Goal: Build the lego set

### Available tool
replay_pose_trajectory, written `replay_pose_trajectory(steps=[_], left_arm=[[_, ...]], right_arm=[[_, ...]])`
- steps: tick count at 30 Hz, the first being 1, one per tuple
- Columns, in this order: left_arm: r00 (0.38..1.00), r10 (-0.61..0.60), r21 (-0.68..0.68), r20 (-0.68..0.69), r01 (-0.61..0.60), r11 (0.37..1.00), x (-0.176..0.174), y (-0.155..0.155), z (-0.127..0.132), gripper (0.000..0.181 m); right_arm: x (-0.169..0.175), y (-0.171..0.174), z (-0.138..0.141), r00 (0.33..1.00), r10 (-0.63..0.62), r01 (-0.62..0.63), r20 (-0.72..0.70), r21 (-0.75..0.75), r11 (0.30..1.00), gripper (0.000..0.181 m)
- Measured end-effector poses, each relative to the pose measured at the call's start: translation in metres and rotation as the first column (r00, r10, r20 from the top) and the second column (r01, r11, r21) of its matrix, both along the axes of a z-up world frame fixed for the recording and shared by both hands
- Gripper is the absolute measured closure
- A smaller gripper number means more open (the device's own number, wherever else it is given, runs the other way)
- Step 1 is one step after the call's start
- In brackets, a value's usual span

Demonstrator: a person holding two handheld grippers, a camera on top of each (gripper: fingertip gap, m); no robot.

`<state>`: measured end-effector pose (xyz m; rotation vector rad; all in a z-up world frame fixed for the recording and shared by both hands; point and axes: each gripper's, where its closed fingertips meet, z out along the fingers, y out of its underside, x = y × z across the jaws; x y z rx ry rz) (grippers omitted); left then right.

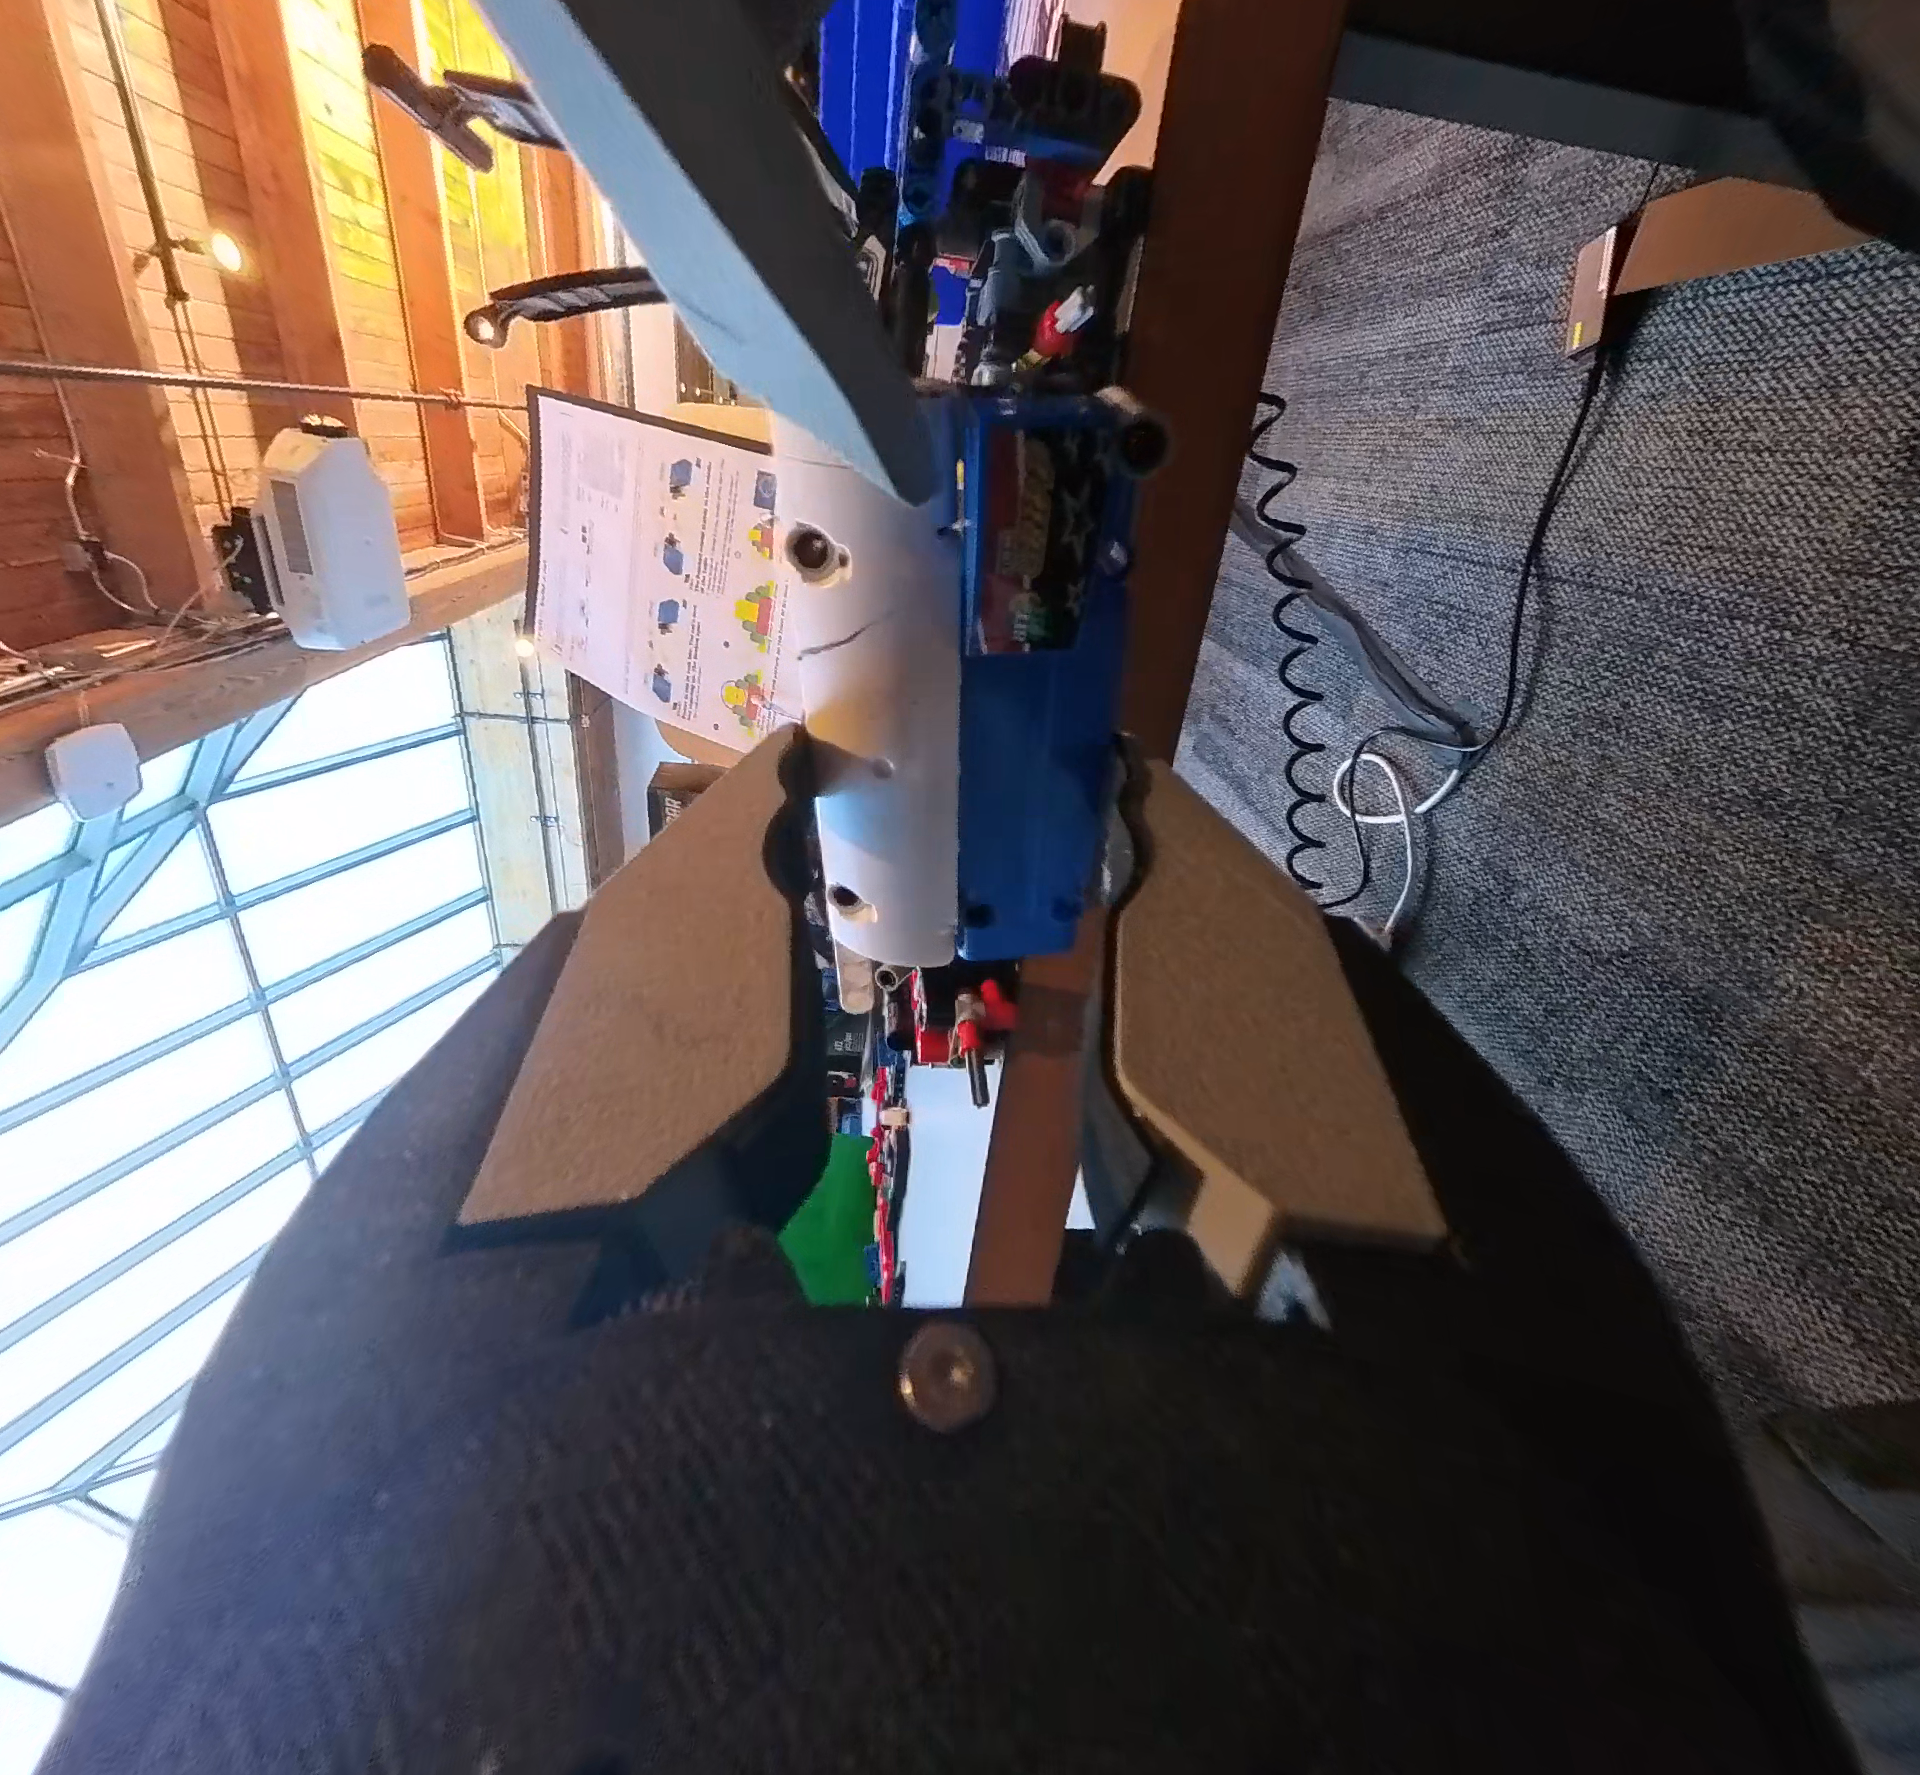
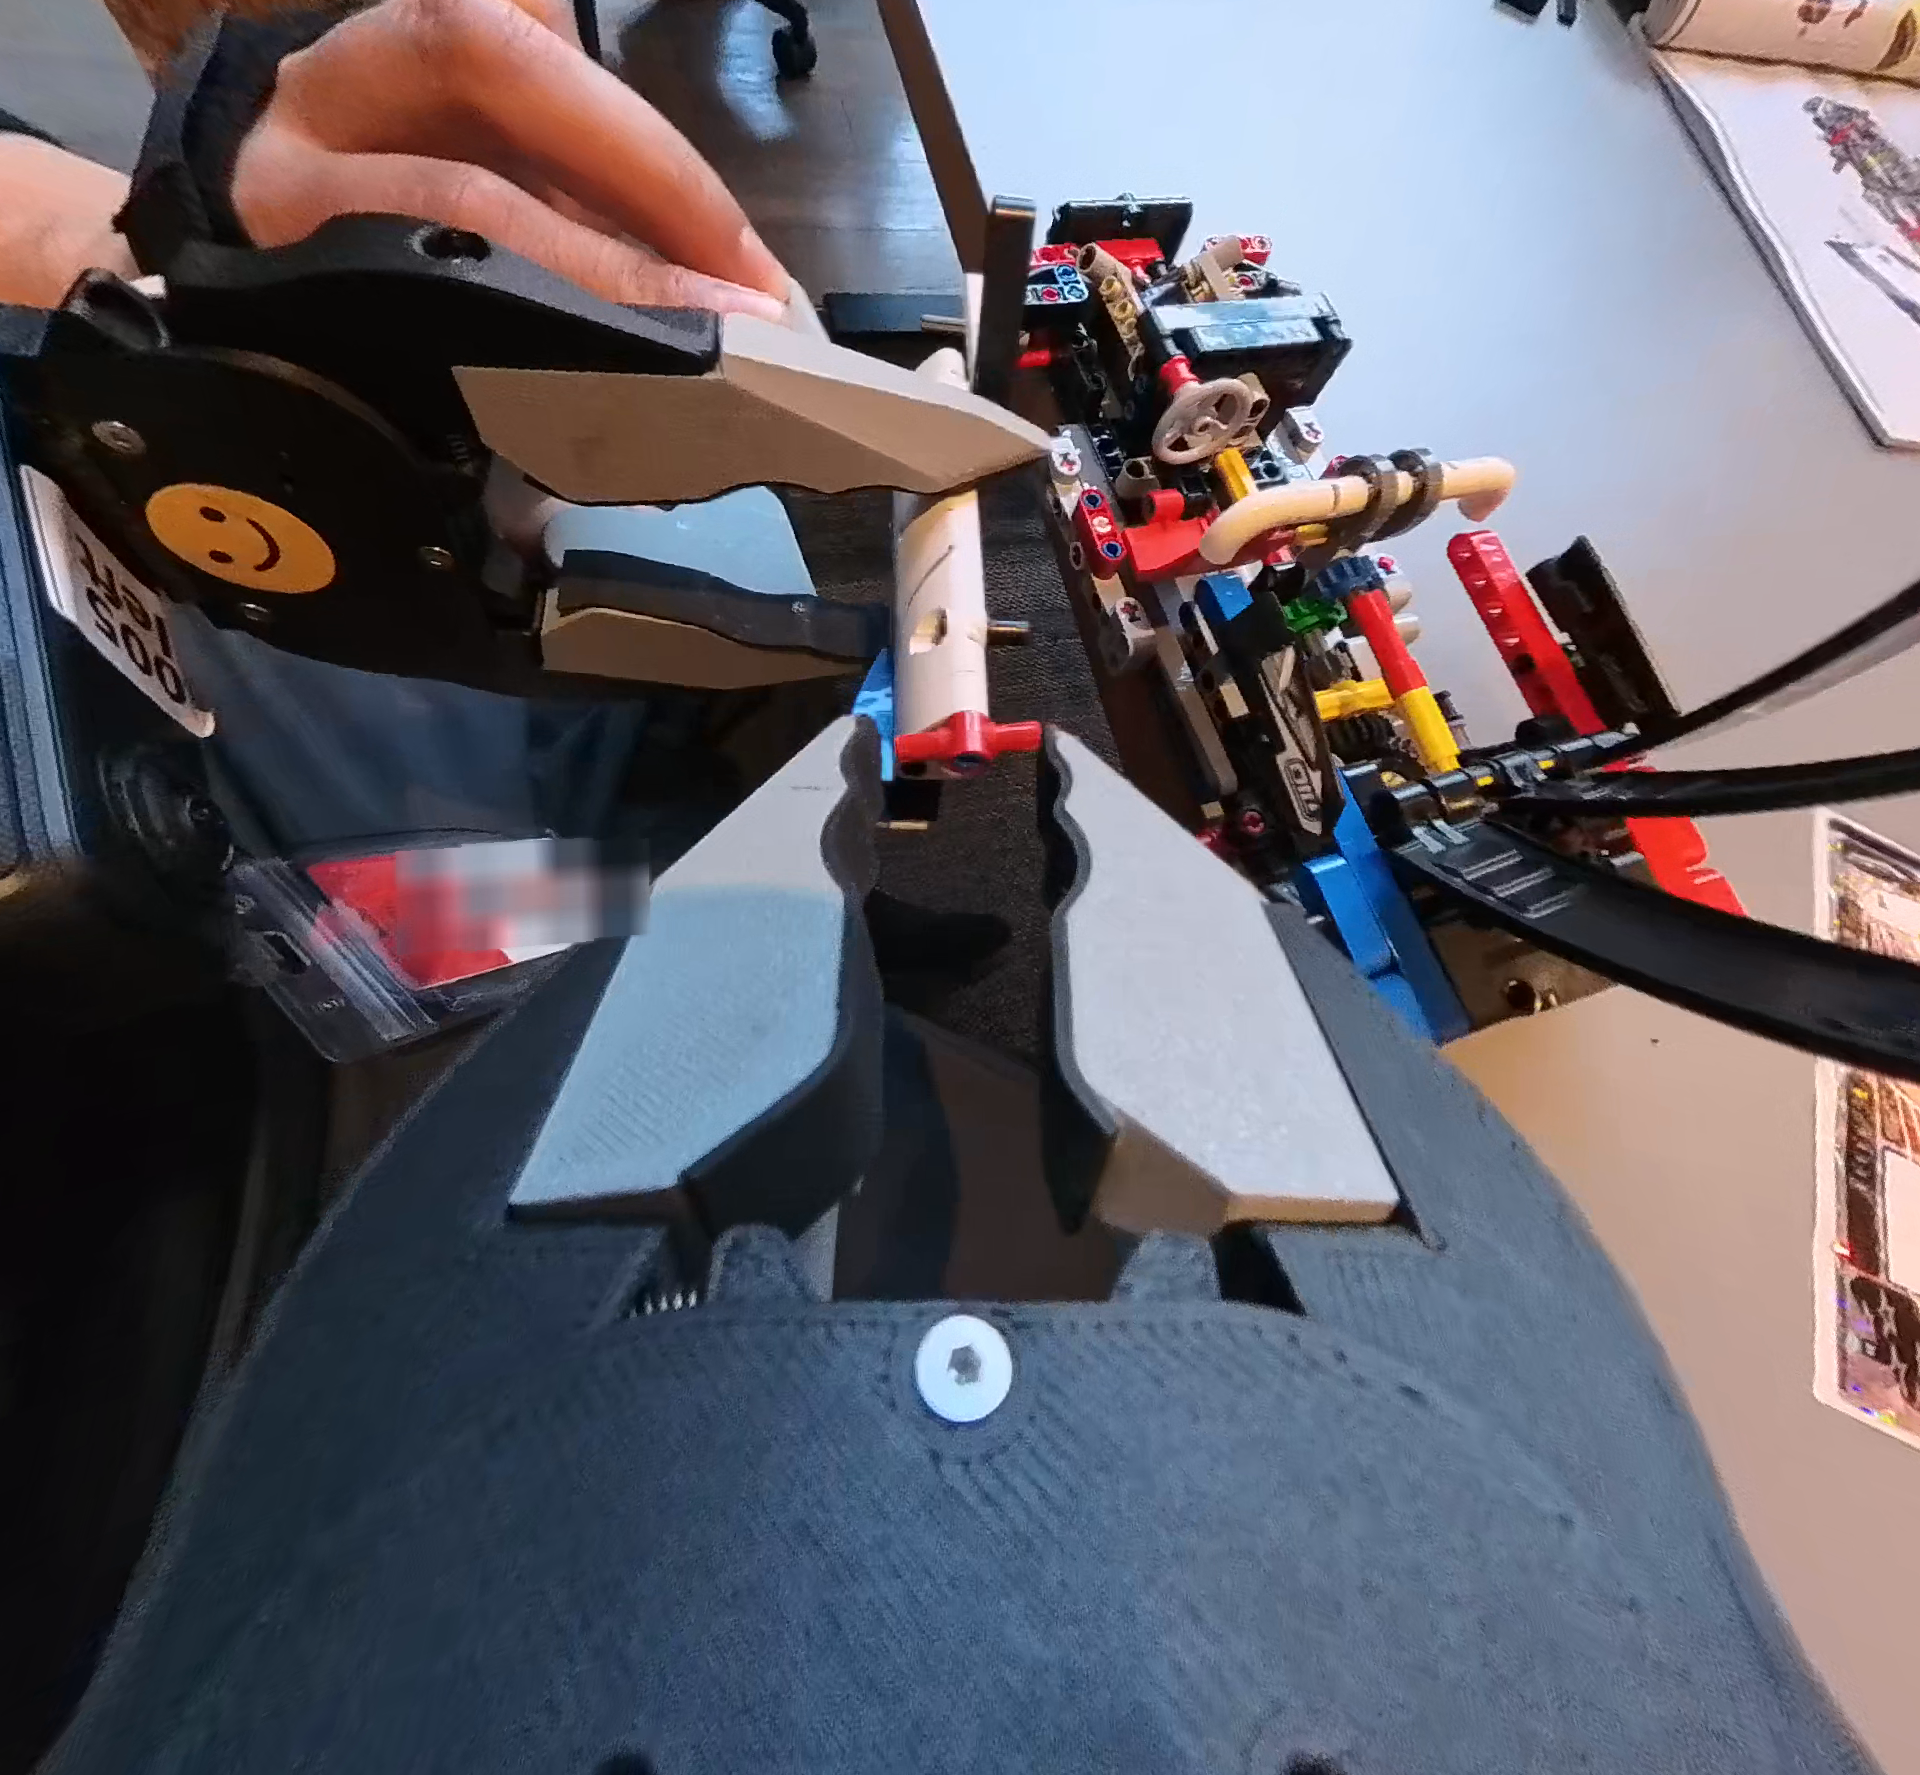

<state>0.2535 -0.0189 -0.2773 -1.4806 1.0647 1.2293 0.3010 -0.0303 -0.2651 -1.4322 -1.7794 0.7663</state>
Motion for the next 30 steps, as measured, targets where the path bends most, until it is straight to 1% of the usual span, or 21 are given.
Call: replay_pose_trajectory(steps=[2,5,8,10,12,13,19,22,25,28,30], left_arm=[[1.0,-0.003,-0.002,-0.005,0.003,1.0,-0.001,0.0,0.0,0.128],[1.0,-0.005,-0.002,-0.014,0.005,1.0,-0.002,0.001,0.0,0.128],[1.0,-0.012,0.005,-0.019,0.013,1.0,0.0,0.002,0.002,0.128],[1.0,-0.018,0.012,-0.016,0.018,1.0,0.002,0.001,0.004,0.128],[1.0,-0.015,0.021,-0.016,0.015,1.0,0.001,0.0,0.005,0.128],[1.0,-0.017,0.026,-0.017,0.017,1.0,0.001,-0.001,0.005,0.128],[0.999,-0.029,0.053,-0.022,0.03,0.998,0.0,-0.004,0.004,0.128],[0.998,-0.036,0.084,-0.049,0.04,0.996,0.0,-0.005,0.008,0.128],[0.997,-0.065,0.094,-0.047,0.069,0.993,0.003,-0.005,0.01,0.128],[0.995,-0.091,0.101,-0.051,0.096,0.99,0.007,-0.006,0.014,0.128],[0.992,-0.109,0.113,-0.06,0.115,0.987,0.01,-0.007,0.018,0.121]], right_arm=[[-0.002,0.002,0.001,1.0,-0.003,0.003,-0.002,0.022,1.0,0.148],[-0.005,-0.002,0.004,1.0,0.025,-0.025,-0.006,0.034,0.999,0.139],[-0.011,-0.004,-0.002,0.998,0.042,-0.043,0.04,0.034,0.999,0.134],[-0.016,-0.008,-0.005,0.997,0.064,-0.064,0.049,-0.014,0.998,0.142],[-0.018,-0.01,-0.005,0.996,0.084,-0.083,0.032,-0.05,0.995,0.154],[-0.019,-0.011,-0.005,0.995,0.095,-0.093,0.026,-0.077,0.993,0.157],[-0.02,-0.017,-0.005,0.99,0.139,-0.136,-0.001,-0.224,0.965,0.157],[-0.02,-0.019,-0.002,0.987,0.161,-0.159,-0.019,-0.302,0.94,0.157],[-0.018,-0.022,0.001,0.981,0.19,-0.189,-0.035,-0.388,0.902,0.157],[-0.015,-0.025,0.005,0.976,0.213,-0.208,-0.05,-0.51,0.834,0.158],[-0.013,-0.026,0.008,0.972,0.225,-0.22,-0.062,-0.567,0.794,0.158]])
